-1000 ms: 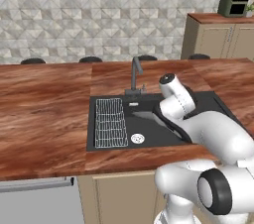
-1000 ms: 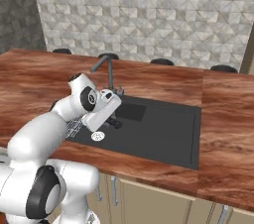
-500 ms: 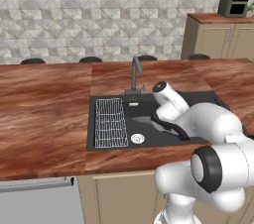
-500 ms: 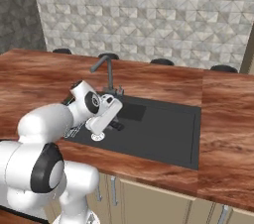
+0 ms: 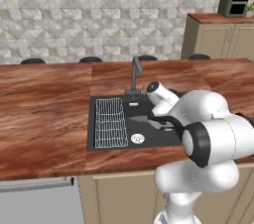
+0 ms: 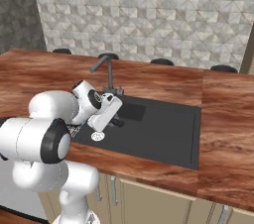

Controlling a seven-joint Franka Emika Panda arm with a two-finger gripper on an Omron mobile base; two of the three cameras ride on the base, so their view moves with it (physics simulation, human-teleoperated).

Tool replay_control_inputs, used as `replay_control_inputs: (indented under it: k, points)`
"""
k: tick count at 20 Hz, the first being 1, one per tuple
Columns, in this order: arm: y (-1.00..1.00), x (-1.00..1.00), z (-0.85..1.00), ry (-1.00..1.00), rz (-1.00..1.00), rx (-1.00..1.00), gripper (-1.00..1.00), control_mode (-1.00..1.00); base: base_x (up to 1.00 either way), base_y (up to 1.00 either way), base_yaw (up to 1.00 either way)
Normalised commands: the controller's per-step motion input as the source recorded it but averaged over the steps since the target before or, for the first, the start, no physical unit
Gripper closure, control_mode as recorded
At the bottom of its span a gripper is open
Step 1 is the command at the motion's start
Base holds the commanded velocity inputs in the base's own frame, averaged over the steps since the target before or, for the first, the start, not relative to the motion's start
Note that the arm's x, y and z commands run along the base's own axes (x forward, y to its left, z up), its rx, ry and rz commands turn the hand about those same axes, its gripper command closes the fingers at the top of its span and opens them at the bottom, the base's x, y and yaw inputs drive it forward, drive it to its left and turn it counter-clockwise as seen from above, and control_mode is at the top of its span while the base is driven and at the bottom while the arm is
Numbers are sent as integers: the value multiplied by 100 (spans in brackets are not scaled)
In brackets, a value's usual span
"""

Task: Move the cutting board and knife to the sink. Then move spray from the cabinet to the counter.

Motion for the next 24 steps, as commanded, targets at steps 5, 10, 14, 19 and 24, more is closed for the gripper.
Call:
replay_control_inputs:
  k: [5,10,14,19,24]
  points:
    - [5,38,-23,1,1,-1,100,-100,0,0,0]
    - [0,39,-40,0,0,-6,100,-100,0,0,0]
    - [12,19,-33,-9,6,-2,100,-100,0,0,0]
    - [15,25,-34,-12,6,0,100,-100,0,0,0]
    - [8,18,-43,-12,5,0,100,-100,0,0,0]
